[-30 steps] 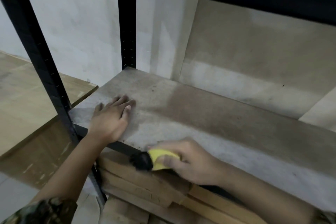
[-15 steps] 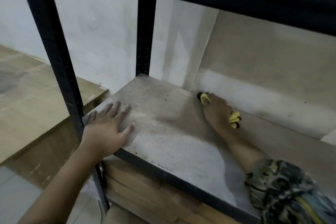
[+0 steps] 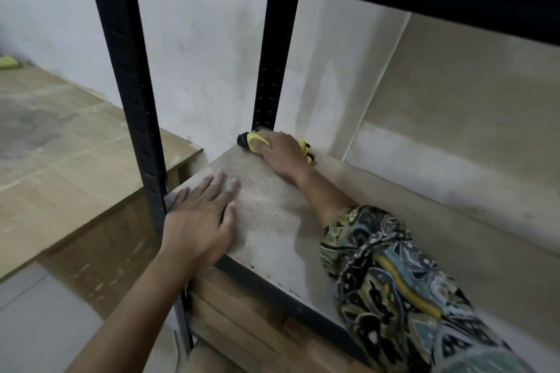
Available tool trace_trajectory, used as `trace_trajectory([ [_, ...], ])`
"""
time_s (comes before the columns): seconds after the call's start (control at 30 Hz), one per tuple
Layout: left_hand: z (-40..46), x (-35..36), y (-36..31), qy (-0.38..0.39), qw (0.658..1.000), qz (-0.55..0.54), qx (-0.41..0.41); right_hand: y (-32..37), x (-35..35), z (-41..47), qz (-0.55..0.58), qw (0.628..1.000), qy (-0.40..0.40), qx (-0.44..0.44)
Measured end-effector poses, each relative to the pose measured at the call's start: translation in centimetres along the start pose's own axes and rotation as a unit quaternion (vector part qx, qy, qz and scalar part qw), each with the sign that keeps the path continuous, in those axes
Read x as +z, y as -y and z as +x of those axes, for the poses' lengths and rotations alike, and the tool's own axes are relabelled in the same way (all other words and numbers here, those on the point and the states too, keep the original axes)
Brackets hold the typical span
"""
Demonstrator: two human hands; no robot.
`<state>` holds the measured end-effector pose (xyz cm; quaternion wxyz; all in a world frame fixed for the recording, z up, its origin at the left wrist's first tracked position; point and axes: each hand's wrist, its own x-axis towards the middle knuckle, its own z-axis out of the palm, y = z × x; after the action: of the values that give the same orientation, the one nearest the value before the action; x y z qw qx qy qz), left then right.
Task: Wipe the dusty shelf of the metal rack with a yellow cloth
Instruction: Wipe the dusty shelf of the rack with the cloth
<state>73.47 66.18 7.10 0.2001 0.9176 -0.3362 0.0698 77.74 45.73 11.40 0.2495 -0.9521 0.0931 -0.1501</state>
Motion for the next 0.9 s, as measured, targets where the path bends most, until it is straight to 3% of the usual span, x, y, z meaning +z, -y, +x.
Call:
trace_trajectory([
  [0.13, -0.2, 0.0, -0.1, 0.000, 1.000, -0.008, -0.005, -0.8, -1.0, -3.7, 0.048, 0.998, 0.049, -0.013],
  [0.37, -0.1, 0.0, 0.0, 0.005, 1.000, -0.010, -0.002, -1.3, -3.6, -14.5, 0.064, 0.973, 0.187, -0.117],
  [0.53, -0.1, 0.0, -0.2, 0.009, 1.000, -0.010, -0.004, -1.8, -6.8, -22.4, 0.073, 0.962, 0.208, -0.162],
  [0.7, -0.4, -0.6, -0.7, 0.041, 0.999, 0.003, -0.012, -3.0, -10.1, -28.9, 0.123, 0.960, 0.223, -0.117],
  [0.77, -0.6, -1.0, -1.7, 0.043, 0.999, -0.009, -0.017, -3.1, -12.0, -30.4, 0.170, 0.965, 0.185, -0.073],
  [0.83, -0.9, -1.1, -3.8, 0.040, 0.999, -0.026, -0.002, -3.3, -14.4, -30.7, 0.217, 0.975, 0.043, 0.011],
  [0.9, -1.1, -0.8, -6.9, 0.050, 0.997, -0.043, 0.042, -5.0, -16.9, -29.7, 0.152, 0.973, -0.135, 0.113],
])
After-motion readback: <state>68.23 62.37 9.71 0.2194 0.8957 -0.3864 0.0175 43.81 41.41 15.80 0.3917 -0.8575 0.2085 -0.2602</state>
